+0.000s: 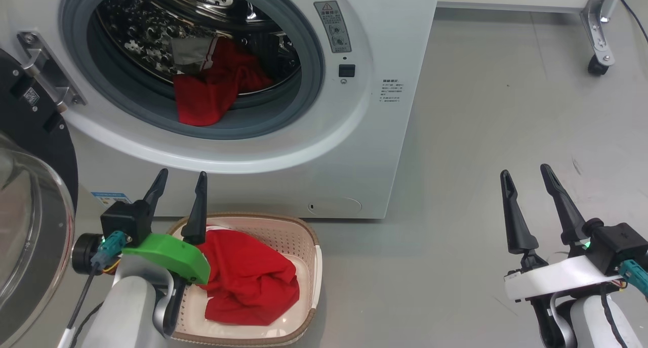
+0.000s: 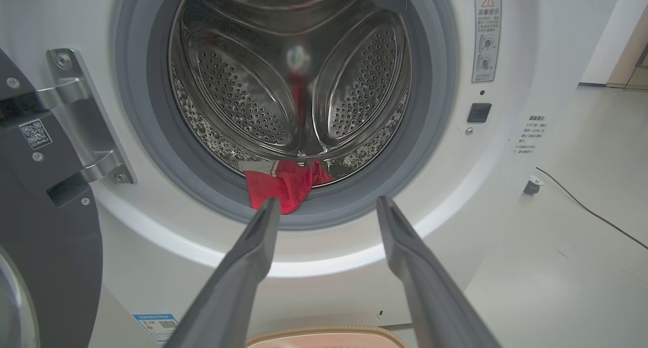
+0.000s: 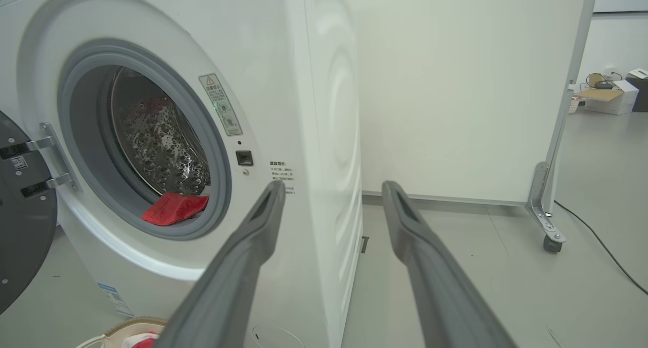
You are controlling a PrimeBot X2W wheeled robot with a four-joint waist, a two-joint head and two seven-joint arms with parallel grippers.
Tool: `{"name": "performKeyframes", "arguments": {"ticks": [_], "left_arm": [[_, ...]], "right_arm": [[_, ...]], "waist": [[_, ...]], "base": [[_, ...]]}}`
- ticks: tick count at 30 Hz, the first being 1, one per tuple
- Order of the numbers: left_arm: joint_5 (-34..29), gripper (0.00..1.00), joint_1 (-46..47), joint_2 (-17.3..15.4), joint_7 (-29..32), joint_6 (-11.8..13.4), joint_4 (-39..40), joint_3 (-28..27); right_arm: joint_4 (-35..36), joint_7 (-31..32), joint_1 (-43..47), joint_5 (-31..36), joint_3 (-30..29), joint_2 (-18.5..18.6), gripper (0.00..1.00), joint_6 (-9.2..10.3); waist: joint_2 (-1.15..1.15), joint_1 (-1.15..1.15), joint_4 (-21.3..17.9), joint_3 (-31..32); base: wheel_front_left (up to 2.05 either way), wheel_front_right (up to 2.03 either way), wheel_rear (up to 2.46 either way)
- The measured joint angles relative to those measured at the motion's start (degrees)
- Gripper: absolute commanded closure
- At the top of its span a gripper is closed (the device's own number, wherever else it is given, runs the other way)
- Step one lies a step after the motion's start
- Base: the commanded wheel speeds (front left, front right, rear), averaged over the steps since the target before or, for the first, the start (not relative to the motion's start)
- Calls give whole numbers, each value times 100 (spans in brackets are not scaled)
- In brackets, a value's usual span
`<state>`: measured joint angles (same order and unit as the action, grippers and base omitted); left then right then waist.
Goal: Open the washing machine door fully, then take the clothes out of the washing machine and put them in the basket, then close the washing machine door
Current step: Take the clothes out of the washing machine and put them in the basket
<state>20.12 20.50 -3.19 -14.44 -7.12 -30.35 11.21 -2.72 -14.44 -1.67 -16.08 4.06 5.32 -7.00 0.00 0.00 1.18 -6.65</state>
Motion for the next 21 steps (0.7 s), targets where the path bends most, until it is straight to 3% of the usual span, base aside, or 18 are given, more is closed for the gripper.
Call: {"name": "performKeyframes", "arguments": {"ticks": [21], "left_arm": [[-119,0,-934,7,0,0,979,-155]], "right_arm": [[63,0,221,-9,10,-16,0,0]], "waist": [[0,0,74,233]], "base": [[0,0,0]]}}
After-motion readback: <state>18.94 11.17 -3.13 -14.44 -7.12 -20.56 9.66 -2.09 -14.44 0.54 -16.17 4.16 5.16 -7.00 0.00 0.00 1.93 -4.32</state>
